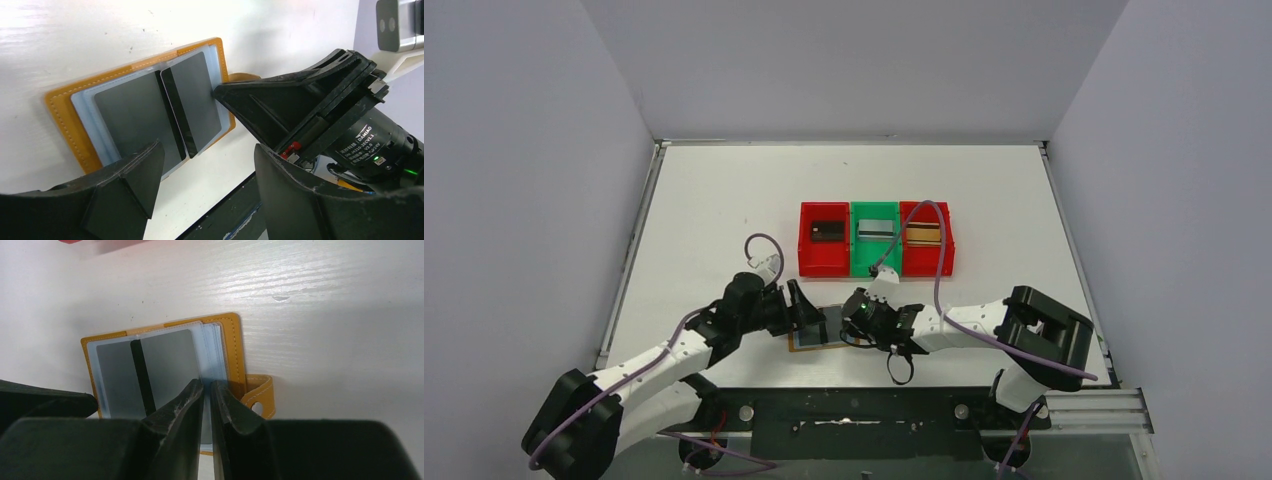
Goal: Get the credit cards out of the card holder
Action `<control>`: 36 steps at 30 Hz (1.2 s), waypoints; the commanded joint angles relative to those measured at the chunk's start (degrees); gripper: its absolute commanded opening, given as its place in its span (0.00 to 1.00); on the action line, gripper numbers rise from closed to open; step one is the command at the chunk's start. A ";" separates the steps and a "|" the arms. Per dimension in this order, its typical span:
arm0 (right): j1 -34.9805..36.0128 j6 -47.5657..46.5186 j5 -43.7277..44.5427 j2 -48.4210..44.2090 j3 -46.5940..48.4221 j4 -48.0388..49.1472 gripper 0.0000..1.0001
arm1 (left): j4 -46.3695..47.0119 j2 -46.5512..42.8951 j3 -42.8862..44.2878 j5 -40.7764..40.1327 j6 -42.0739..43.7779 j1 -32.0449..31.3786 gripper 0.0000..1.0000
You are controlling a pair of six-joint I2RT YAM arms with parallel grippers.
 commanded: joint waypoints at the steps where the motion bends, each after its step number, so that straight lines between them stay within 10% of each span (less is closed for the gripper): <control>1: 0.36 1.09 0.78 1.90 -1.53 -3.61 0.14 | 5.23 3.42 3.76 0.51 1.40 -1.67 0.65; 36: 2.38 3.49 0.57 1.24 -4.41 0.08 0.14 | 9.42 12.89 -1.54 -11.31 -4.57 -6.69 0.44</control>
